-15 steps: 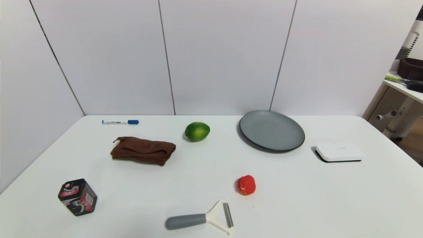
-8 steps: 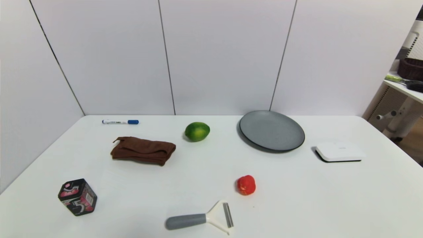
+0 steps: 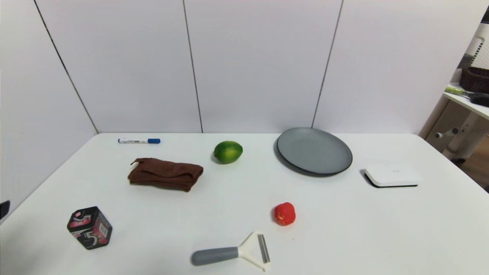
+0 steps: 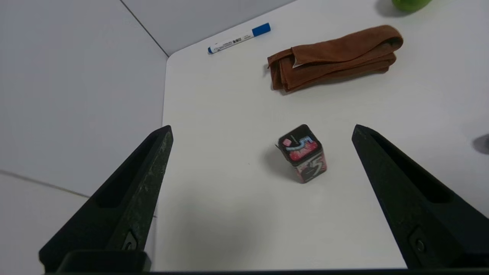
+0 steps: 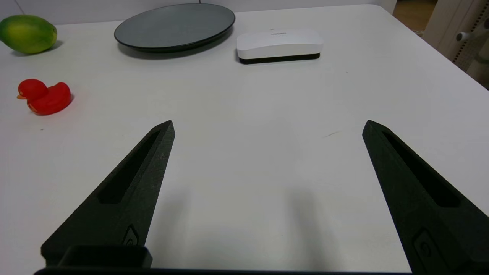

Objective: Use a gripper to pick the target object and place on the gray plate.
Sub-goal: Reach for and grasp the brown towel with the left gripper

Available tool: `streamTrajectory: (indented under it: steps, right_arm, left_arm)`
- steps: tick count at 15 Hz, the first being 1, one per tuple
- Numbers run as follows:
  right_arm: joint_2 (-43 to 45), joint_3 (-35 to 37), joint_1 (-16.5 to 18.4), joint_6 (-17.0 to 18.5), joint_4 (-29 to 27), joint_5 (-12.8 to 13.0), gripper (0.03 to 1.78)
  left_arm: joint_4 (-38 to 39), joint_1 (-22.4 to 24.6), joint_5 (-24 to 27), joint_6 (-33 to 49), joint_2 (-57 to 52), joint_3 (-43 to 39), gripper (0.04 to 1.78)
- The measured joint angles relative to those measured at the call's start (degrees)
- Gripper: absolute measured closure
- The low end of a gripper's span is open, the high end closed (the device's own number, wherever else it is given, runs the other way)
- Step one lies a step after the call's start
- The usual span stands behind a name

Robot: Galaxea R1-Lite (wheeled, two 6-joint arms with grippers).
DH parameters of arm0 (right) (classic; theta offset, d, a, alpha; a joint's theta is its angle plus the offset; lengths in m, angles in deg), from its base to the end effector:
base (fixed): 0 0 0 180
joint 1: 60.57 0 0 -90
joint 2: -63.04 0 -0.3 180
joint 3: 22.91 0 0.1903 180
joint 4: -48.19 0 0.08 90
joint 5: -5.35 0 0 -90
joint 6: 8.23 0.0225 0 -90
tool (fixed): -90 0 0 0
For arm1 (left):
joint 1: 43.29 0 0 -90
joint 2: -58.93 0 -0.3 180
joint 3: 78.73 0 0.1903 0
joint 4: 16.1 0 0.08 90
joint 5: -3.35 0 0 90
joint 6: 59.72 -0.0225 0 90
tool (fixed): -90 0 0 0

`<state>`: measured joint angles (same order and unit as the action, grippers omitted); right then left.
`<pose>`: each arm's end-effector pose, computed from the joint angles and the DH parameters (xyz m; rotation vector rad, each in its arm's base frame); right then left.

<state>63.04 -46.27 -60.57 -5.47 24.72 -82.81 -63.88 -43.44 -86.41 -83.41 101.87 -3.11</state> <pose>-0.0228 -0.0007 0.0753 0.0481 0.0011 -0.0322 0.0395 -0.0002 0.2804 0.4109 0.2584 -0.0612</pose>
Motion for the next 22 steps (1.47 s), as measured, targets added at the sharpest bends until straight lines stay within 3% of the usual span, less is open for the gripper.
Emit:
streamTrajectory:
  steps: [4,10,16,22]
  right_arm:
    - [0.0,0.0,0.0,-0.01,0.0,-0.02,0.11]
    - [0.0,0.0,0.0,0.0,0.02,0.0,0.11]
    - [0.0,0.0,0.0,0.0,0.0,0.0,0.11]
    - [0.0,0.0,0.0,-0.04,0.0,-0.02,0.11]
  left_arm:
    - [-10.5,-0.59,3.55,-17.51,21.04,18.64,0.13]
    - [-14.3,-7.47,11.0,-36.55,47.08,28.62,0.13]
    - [-7.94,-12.85,20.86,-41.31,61.94,30.31,0.13]
    - [-6.69,-12.08,22.65,-41.02,67.68,30.38,0.13]
